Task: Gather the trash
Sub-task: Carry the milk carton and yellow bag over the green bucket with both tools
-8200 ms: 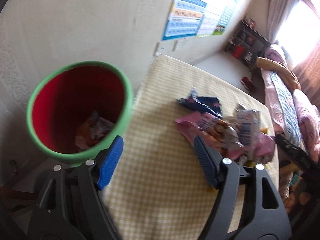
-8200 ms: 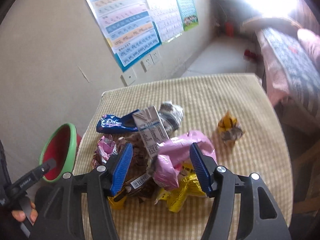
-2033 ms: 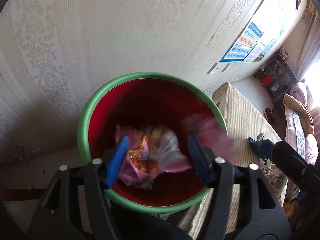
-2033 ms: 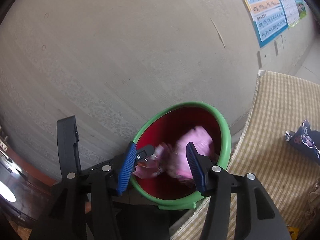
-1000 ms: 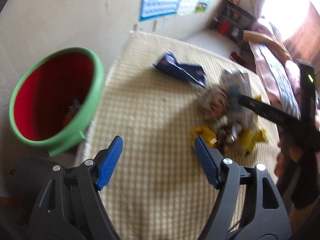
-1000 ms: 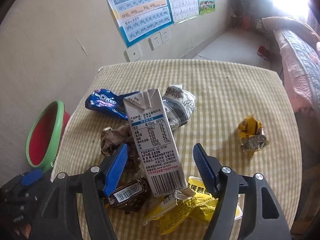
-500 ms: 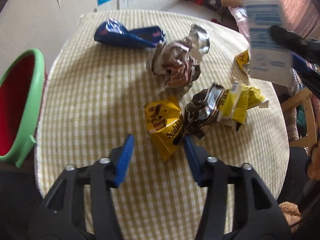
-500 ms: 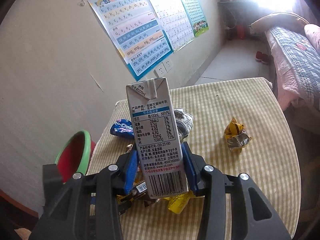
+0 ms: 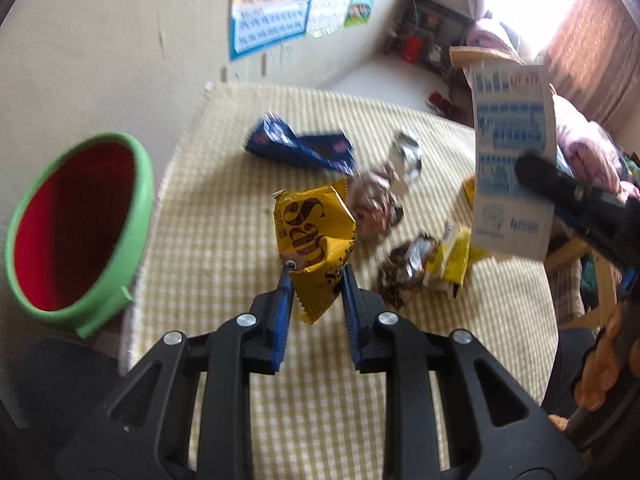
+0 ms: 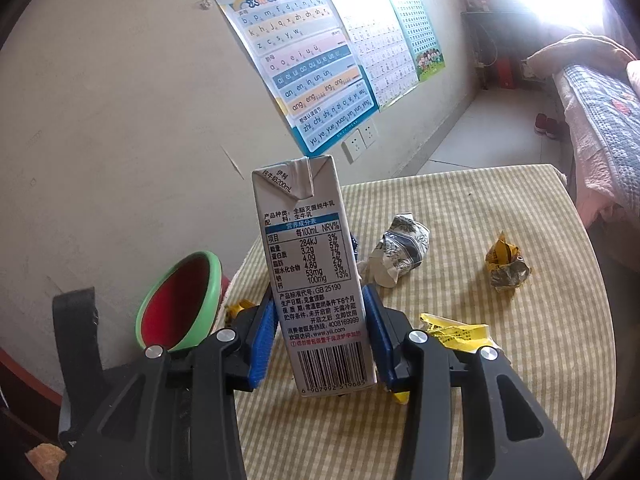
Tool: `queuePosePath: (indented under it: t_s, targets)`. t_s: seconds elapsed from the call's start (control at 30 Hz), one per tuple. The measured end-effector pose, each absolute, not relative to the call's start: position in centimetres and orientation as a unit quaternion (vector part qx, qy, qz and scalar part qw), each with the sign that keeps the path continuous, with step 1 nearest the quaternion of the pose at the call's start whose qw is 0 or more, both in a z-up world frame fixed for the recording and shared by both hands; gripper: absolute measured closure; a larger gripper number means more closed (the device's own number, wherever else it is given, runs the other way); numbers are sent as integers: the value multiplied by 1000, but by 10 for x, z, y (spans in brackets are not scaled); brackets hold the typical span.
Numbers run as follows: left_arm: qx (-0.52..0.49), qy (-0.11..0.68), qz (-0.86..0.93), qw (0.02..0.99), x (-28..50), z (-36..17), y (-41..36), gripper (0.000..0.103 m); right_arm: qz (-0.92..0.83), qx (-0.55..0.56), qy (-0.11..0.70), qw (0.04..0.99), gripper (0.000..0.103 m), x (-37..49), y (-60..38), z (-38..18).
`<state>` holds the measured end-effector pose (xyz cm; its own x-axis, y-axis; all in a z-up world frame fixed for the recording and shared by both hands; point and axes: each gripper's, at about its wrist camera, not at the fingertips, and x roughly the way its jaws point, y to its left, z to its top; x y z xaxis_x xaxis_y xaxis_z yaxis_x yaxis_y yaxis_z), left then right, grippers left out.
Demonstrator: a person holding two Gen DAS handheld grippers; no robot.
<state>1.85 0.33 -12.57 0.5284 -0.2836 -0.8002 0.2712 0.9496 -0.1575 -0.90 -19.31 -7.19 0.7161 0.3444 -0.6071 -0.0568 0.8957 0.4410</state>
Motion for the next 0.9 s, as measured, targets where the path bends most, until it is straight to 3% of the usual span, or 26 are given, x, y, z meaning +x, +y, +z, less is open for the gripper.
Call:
queuePosePath:
  t_s: [0.27, 0.9]
  targets:
    - [-11, 390, -121, 913, 10, -77, 29, 80, 117, 190, 343, 912, 62, -14, -176, -56]
    - [-44, 386, -79, 918, 16, -72, 75, 80, 141, 147, 384, 900, 66, -3, -130, -75]
